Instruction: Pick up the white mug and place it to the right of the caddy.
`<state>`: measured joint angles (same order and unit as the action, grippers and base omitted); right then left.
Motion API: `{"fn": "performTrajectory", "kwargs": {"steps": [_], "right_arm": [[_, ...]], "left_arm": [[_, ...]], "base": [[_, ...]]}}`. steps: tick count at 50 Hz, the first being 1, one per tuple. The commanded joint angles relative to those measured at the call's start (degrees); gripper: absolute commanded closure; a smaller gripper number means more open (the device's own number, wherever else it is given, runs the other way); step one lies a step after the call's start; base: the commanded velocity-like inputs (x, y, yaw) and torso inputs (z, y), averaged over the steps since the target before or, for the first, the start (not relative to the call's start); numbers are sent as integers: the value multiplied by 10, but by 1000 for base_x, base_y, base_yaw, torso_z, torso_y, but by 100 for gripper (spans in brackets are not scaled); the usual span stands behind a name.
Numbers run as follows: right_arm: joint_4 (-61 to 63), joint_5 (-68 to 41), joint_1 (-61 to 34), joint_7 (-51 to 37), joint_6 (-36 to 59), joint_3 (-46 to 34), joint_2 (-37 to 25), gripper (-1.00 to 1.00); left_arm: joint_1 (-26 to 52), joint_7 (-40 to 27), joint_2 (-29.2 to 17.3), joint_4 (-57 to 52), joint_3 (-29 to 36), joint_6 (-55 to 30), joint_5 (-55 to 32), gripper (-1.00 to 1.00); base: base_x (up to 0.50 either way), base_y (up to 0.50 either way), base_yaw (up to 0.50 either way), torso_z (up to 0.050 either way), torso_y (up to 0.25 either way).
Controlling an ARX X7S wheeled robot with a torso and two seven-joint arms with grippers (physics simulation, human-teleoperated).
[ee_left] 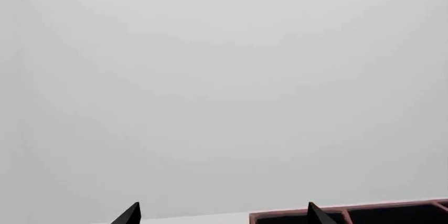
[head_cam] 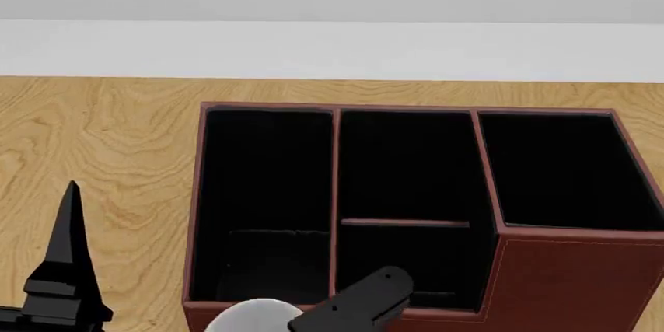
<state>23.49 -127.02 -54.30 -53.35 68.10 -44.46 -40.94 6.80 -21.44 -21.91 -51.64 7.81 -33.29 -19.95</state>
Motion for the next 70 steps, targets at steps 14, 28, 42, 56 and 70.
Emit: {"fn": "performTrajectory", "kwargs": {"steps": [14, 28, 42, 56, 70], "right_arm": [[-32, -18, -56, 15, -3, 30, -36, 100], [-15, -40, -66, 10, -18, 47, -68, 100], [10, -62, -78, -2, -35, 64, -101, 100], [15, -69, -86, -5, -48, 82, -131, 100], [22, -93, -102, -18, -66, 107, -182, 100]], "left_arm": [[2, -4, -4, 5, -1, 6, -10, -100], [9, -8, -5, 6, 6, 2, -14, -100], [10, -10, -6, 6, 9, 5, -19, -100], [12, -12, -8, 12, 14, 11, -21, -100], [21, -12, -7, 21, 23, 12, -22, -100]], "base": [[0, 0, 0, 0, 0], [0, 0, 0, 0, 1], [0, 0, 0, 0, 1], [0, 0, 0, 0, 0], [0, 0, 0, 0, 1]]}}
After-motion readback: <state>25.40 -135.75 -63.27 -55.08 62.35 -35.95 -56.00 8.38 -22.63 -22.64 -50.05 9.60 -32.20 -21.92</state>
